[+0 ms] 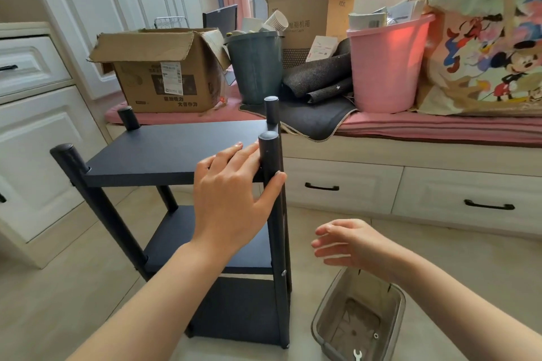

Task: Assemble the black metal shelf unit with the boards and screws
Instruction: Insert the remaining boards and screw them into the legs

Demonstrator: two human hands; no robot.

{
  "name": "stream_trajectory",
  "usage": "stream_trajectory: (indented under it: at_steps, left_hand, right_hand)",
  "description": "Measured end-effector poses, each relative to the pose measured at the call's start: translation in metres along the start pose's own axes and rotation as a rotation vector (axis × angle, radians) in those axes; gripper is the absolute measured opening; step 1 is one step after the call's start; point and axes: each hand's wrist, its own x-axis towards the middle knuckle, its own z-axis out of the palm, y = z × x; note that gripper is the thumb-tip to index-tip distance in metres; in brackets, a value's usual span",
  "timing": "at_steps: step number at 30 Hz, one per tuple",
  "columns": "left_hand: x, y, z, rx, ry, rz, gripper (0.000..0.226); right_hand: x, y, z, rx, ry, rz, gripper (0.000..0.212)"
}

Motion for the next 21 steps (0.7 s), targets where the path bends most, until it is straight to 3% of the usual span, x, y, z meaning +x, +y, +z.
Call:
stream_trajectory:
  at_steps: [6,11,17,21]
  left_hand:
    - [-0.002,-0.001,0.013,0.01,0.11,0.032,0.05]
    - [-0.002,-0.002,0.018,0.011,0.162,0.051,0.048]
    - [-0.002,0.001,0.022,0.026,0.202,0.051,0.049]
    - [-0.001,0.003,0.023,0.029,0.219,0.051,0.046]
  right_hand:
    - [0.022,0.089,-0.021,-0.083,0.095,0.198,0.022]
    - [0.036,0.16,-0.026,-0.326,0.134,0.335,0.018]
    - [0.061,0.218,-0.033,-1.006,0.085,0.385,0.013]
    - [0.075,0.236,-0.036,-1.292,0.017,0.41,0.028]
